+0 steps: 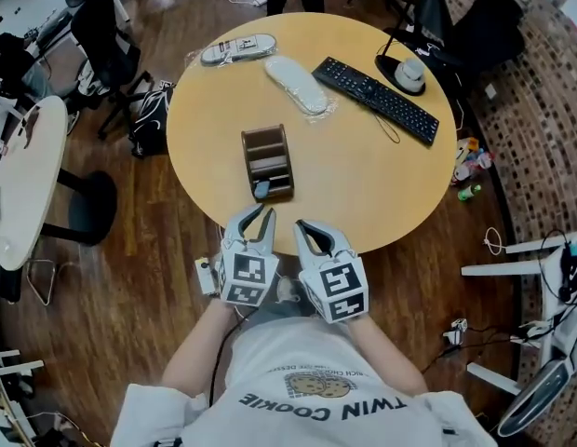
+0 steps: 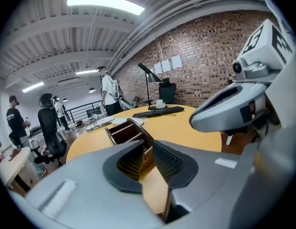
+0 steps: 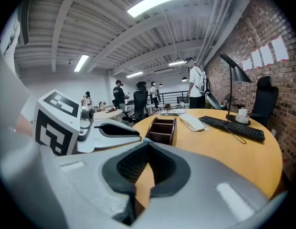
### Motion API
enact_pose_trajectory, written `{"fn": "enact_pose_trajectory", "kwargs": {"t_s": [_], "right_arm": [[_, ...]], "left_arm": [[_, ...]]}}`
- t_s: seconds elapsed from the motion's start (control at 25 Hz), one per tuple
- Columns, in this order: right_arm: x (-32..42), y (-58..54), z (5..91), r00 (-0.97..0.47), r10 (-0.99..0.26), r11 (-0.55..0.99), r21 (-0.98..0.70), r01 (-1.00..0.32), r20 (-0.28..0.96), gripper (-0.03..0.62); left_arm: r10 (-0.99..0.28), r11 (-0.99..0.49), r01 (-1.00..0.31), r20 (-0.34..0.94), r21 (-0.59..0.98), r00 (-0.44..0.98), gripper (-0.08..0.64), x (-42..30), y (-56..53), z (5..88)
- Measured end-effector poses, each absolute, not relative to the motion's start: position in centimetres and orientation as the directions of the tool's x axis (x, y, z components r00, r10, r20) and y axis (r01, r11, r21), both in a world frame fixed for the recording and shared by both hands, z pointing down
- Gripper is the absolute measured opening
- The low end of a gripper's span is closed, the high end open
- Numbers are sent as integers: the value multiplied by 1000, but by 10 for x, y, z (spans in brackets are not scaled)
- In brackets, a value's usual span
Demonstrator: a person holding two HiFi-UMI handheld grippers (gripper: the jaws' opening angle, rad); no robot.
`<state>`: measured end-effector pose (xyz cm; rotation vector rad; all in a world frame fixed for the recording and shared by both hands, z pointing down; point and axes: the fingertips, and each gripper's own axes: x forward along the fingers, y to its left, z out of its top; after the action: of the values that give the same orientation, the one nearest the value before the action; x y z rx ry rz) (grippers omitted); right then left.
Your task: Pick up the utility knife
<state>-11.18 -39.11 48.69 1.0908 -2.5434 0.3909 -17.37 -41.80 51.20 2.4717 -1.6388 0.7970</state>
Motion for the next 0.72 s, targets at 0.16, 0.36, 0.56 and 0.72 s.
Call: {"fn": "enact_pose_trajectory", "kwargs": {"t_s": [0.16, 0.36, 0.56, 0.72], "right_arm": [[-118, -403, 487, -630, -659, 649, -113, -752, 412, 2], [-123, -411, 490, -623, -664, 638, -120, -761, 413, 2], [-119, -416, 496, -608, -677, 623, -118, -774, 413, 2], [-118, -420, 494, -600, -686, 614, -115, -781, 411, 2]], "left_arm": [[-817, -496, -803, 489, -330, 304, 81, -178, -430, 526], [-800, -548, -725, 516, -417, 308, 101, -182, -441, 541], [-791, -581, -652, 526, -487, 312, 121, -181, -452, 551], [-784, -598, -602, 542, -529, 303, 127, -181, -461, 557]]}}
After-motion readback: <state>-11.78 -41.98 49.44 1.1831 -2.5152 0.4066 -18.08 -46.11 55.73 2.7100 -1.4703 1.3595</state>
